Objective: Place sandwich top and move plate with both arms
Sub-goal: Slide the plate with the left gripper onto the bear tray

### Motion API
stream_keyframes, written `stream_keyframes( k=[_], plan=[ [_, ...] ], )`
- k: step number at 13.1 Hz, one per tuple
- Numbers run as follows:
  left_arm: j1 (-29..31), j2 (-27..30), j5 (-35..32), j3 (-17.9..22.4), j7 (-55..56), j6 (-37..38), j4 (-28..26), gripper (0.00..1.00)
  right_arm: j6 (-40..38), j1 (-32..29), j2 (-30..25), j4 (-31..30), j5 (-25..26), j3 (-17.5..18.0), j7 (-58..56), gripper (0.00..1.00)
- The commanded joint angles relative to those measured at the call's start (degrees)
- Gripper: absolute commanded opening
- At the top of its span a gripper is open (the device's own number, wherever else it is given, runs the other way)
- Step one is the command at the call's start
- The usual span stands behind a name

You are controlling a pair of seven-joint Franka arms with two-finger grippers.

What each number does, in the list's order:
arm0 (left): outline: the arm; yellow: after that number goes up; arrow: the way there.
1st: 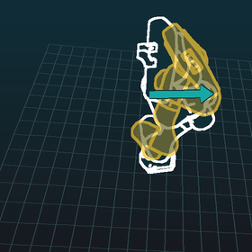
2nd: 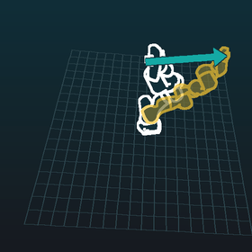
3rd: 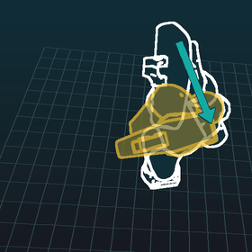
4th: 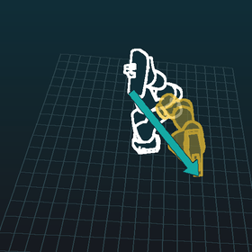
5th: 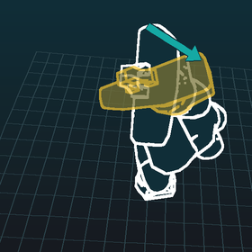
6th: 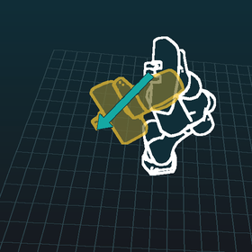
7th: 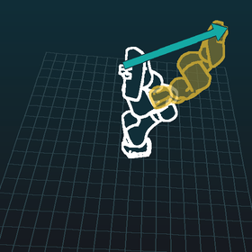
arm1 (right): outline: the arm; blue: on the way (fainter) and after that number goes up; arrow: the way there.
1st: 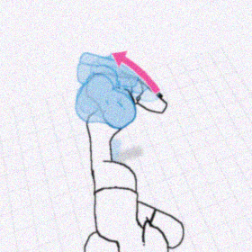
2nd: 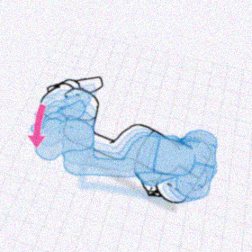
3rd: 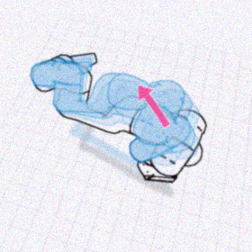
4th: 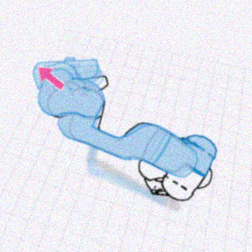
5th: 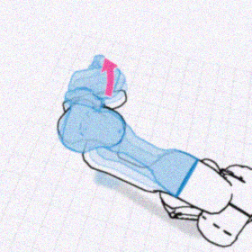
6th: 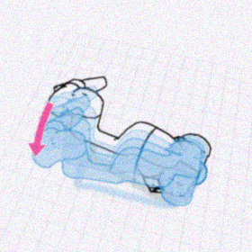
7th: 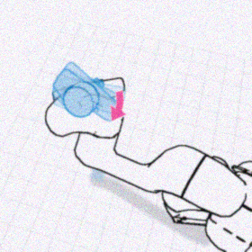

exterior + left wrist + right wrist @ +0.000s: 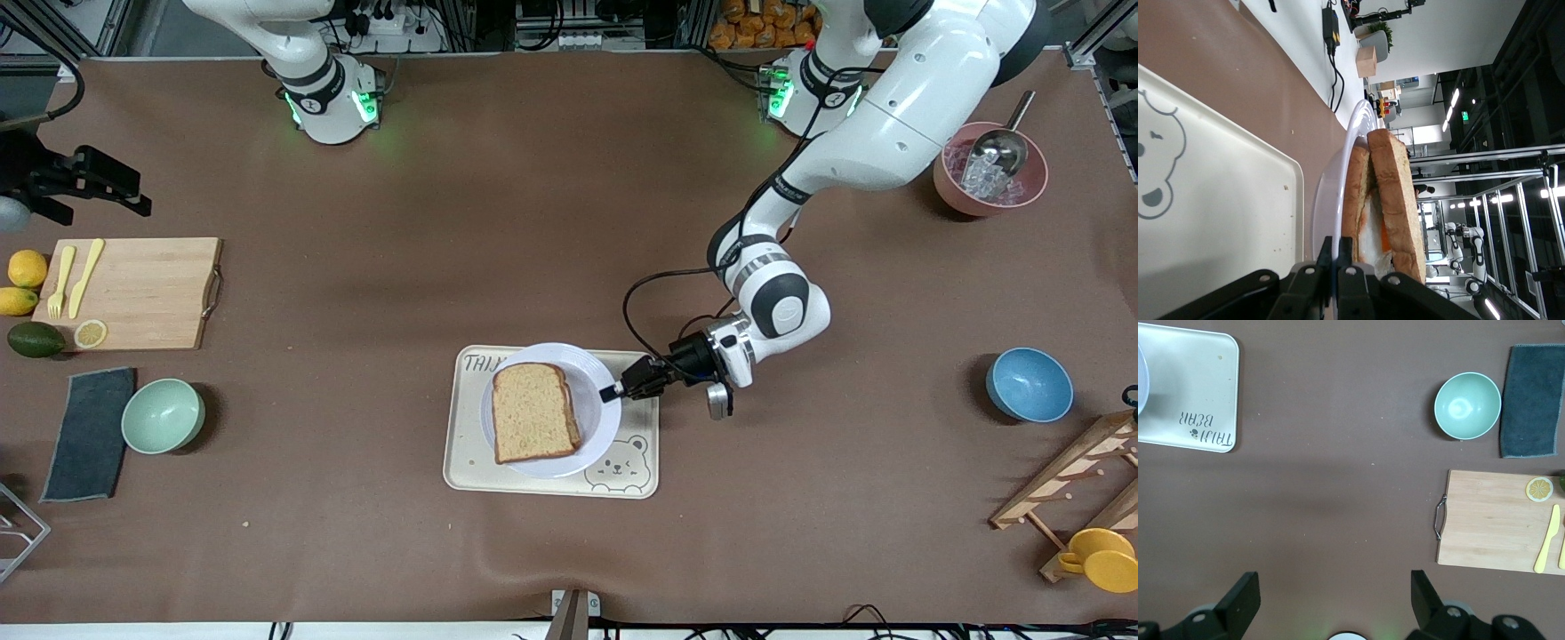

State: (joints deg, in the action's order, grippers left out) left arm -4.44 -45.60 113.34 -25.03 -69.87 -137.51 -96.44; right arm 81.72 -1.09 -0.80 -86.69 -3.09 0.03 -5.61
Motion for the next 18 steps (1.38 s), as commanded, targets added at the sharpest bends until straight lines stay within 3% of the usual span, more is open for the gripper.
stream_keyframes(
  k=[1, 10, 11, 12, 16, 18],
  plan=[
    [-0.8, -3.1, 1.0, 2.4, 0.8, 0.1, 2.0, 0.00, -0.2, 0.3, 0.3, 0.6, 0.3, -0.2, 0.6, 1.00],
    [-2.0, -7.8, 0.9, 5.4, 0.9, 0.0, 1.4, 0.01, -0.2, 0.4, 0.3, 0.6, 0.3, -0.2, 0.6, 1.00],
    [-1.8, -7.8, 0.9, 5.4, 0.9, 0.0, 1.3, 0.27, -0.2, 0.3, 0.3, 0.6, 0.3, -0.2, 0.6, 1.00],
    [-1.9, -7.8, 0.9, 5.4, 0.8, -0.2, 1.1, 0.99, -0.2, 0.4, 0.4, 0.6, 0.3, -0.2, 0.6, 1.00],
    [-1.3, -5.7, -0.2, 5.8, 2.7, -5.5, 0.6, 1.00, -0.2, 0.4, 0.4, 0.6, 0.3, -0.2, 0.6, 1.00],
    [-1.1, -4.4, -4.2, 5.8, 5.3, -9.5, 0.7, 1.00, -0.2, 0.3, 0.4, 0.6, 0.5, -0.2, 0.4, 1.00]
  ],
)
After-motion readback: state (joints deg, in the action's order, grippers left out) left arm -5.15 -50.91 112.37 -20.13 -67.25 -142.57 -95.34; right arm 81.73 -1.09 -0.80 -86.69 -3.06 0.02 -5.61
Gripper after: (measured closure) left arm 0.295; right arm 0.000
